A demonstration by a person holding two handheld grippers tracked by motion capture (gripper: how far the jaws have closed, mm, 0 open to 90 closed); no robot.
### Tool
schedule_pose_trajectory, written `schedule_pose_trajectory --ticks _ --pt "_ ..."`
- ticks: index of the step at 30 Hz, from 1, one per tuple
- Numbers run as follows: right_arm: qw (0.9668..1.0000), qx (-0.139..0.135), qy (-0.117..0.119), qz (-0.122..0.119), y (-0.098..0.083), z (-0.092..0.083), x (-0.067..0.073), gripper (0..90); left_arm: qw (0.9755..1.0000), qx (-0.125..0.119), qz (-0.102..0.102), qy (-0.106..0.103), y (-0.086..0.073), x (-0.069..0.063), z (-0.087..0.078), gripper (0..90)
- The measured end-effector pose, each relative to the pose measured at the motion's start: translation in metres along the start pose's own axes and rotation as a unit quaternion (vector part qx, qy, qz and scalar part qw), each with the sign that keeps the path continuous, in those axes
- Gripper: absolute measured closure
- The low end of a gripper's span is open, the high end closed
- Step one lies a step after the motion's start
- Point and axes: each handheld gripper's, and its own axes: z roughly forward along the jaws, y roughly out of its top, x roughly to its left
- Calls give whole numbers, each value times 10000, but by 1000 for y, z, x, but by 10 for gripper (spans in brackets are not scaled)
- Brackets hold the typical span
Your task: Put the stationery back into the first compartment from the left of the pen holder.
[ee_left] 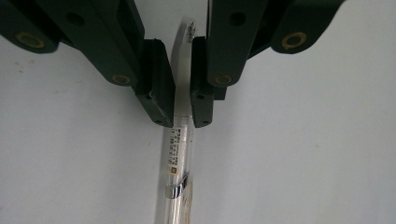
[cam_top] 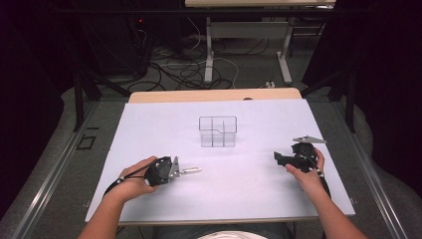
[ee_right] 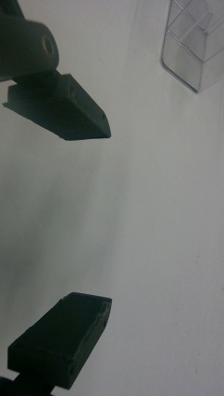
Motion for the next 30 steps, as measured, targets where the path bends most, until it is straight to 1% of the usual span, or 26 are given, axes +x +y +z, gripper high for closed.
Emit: schedule_pose_trajectory --ticks 3,8,12,14,20,22,23,30 --pt "10000 0 -5 -11 0 0 0 149 10000 11 1 -10 0 0 0 801" --pt "10000 2 -7 -5 0 0 0 150 10000 6 -59 -40 0 1 0 802" --pt "10000 5 -6 -6 0 0 0 149 10000 6 -56 -22 0 1 0 803" --pt "10000 12 0 0 0 0 0 149 10000 23 -8 -29 1 1 0 801" --pt "10000 22 -3 -12 0 1 1 149 10000 32 -35 0 1 1 1 793" --pt "10000 24 -6 -10 0 1 1 149 10000 55 -68 -4 0 2 2 791" --pt "10000 21 -5 -21 -1 1 0 149 9999 104 -81 -5 0 2 3 776" --pt "10000 40 -9 -10 -1 1 1 149 9998 92 -130 -90 0 4 4 775"
